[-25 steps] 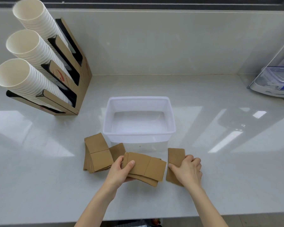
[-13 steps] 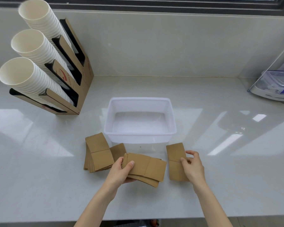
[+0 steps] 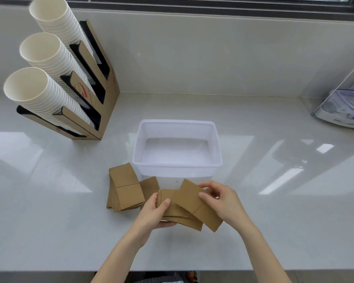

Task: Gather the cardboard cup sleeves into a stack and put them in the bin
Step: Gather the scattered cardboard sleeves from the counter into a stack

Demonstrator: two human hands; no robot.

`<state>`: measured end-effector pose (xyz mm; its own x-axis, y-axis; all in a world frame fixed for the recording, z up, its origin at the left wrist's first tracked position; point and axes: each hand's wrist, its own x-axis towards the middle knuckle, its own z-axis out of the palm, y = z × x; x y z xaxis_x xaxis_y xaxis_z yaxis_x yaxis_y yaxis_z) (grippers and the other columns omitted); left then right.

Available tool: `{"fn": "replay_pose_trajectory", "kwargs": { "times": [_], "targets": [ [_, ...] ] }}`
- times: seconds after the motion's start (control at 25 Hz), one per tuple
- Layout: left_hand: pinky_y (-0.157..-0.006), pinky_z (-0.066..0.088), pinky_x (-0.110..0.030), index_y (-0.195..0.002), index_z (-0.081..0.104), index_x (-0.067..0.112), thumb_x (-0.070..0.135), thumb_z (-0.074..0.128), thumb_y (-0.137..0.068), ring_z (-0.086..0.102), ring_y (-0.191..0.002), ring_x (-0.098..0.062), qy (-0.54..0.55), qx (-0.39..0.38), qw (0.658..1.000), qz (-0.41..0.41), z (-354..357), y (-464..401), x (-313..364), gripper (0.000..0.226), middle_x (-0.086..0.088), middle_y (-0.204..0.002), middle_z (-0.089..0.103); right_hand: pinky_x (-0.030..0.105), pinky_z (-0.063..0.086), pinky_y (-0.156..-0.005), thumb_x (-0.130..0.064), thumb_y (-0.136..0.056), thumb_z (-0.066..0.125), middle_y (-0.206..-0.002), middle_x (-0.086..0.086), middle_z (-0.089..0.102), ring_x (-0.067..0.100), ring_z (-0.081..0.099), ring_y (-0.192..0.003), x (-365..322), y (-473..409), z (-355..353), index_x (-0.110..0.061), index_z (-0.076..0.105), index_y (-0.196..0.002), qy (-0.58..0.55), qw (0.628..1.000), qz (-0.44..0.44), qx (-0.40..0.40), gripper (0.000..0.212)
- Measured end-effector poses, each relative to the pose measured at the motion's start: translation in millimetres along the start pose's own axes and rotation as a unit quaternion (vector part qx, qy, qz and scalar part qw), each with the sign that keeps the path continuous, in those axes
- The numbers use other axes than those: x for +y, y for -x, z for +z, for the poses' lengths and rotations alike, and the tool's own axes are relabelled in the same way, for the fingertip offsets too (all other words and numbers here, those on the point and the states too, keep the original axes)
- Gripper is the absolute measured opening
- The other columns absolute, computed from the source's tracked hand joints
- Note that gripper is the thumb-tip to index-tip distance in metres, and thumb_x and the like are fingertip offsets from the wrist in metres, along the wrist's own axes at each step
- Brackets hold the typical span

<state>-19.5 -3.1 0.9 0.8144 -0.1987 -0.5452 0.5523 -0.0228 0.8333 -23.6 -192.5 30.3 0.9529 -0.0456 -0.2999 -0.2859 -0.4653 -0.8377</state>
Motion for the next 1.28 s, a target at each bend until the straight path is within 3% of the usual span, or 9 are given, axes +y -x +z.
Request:
{"fn": "replay_pose_trajectory", "kwargs": {
  "times": [0.16, 0.44, 0.6, 0.76, 0.96, 1.08, 1.16, 1.28],
  "targets": [
    [-0.064, 0.058, -0.027, -0.109, 0.052, 0.018, 0.022, 0.041, -0.093, 0.064, -0.089, -0.02, 0.019, -0.012, 1.0, -0.008, -2, 3, 2, 0.019, -0.007, -0.102, 0.061, 0.003, 0.04, -0.062, -0.022, -0.082, 0.062, -0.086, -0.004, 0.058, -0.003, 0.05, -0.072, -6, -6, 15, -0.023, 0.067, -0.103, 0.083, 0.996, -0.041, -0.007, 0.021],
    [-0.067, 0.058, -0.026, -0.117, 0.047, 0.022, 0.027, 0.046, -0.091, 0.064, -0.098, -0.019, 0.009, -0.022, 1.0, 0.012, 0, 5, 2, 0.027, -0.005, -0.11, 0.061, 0.01, 0.034, -0.067, -0.027, -0.083, 0.061, -0.085, -0.009, 0.044, 0.001, 0.045, -0.075, -11, -15, 26, -0.026, 0.065, -0.109, 0.128, 0.988, -0.084, -0.008, 0.027],
    [-0.065, 0.057, -0.024, -0.119, 0.046, 0.021, 0.024, 0.047, -0.091, 0.064, -0.097, -0.019, 0.002, -0.005, 1.0, 0.022, 0, 4, 5, 0.028, -0.005, -0.112, 0.061, 0.018, 0.039, -0.082, -0.032, -0.083, 0.061, -0.085, -0.013, 0.042, 0.009, 0.048, -0.095, -10, -17, 30, -0.029, 0.064, -0.109, 0.141, 0.985, -0.101, -0.007, 0.027],
    [-0.068, 0.059, -0.027, -0.106, 0.05, 0.026, 0.024, 0.048, -0.09, 0.064, -0.094, -0.018, -0.004, 0.041, 0.998, 0.054, -7, 6, 13, 0.016, -0.003, -0.111, 0.061, 0.004, 0.038, -0.073, -0.03, -0.089, 0.053, -0.095, -0.009, 0.049, -0.001, 0.051, -0.088, -14, -21, 28, -0.026, 0.065, -0.104, 0.064, 0.99, -0.108, 0.057, 0.019],
    [-0.064, 0.059, -0.025, -0.108, 0.051, 0.022, 0.022, 0.049, -0.09, 0.062, -0.1, -0.016, 0.036, 0.1, 0.991, 0.084, -29, 8, 24, 0.018, -0.001, -0.112, 0.062, 0.009, 0.041, -0.066, -0.02, -0.092, 0.047, -0.101, -0.002, 0.057, -0.001, 0.053, -0.083, -13, -31, 27, -0.023, 0.06, -0.099, -0.042, 0.991, -0.063, 0.114, 0.014],
    [-0.062, 0.059, -0.022, -0.111, 0.051, 0.02, 0.02, 0.048, -0.09, 0.061, -0.103, -0.02, 0.051, 0.12, 0.987, 0.092, -45, 9, 26, 0.021, -0.004, -0.114, 0.062, 0.005, 0.042, -0.062, -0.017, -0.087, 0.055, -0.098, 0.004, 0.059, 0.006, 0.053, -0.077, -3, -38, 44, -0.02, 0.059, -0.097, -0.016, 0.996, -0.031, 0.082, 0.011],
    [-0.062, 0.059, -0.023, -0.115, 0.049, 0.017, 0.019, 0.048, -0.09, 0.062, -0.102, -0.021, 0.064, 0.131, 0.985, 0.095, -55, 10, 28, 0.025, -0.005, -0.115, 0.062, 0.01, 0.042, -0.062, -0.021, -0.084, 0.059, -0.099, 0.006, 0.058, 0.012, 0.053, -0.077, 0, -42, 62, -0.014, 0.059, -0.105, 0.03, 0.999, 0.006, 0.03, 0.022],
    [-0.056, 0.059, -0.022, -0.115, 0.048, 0.013, 0.016, 0.047, -0.091, 0.063, -0.094, -0.02, 0.095, 0.151, 0.979, 0.097, -65, 15, 29, 0.025, -0.005, -0.109, 0.062, 0.028, 0.043, -0.086, -0.034, -0.079, 0.063, -0.111, 0.005, 0.049, 0.018, 0.05, -0.098, 1, -42, 96, -0.011, 0.048, -0.12, 0.155, 0.986, 0.027, -0.062, 0.049]
  ]
}}
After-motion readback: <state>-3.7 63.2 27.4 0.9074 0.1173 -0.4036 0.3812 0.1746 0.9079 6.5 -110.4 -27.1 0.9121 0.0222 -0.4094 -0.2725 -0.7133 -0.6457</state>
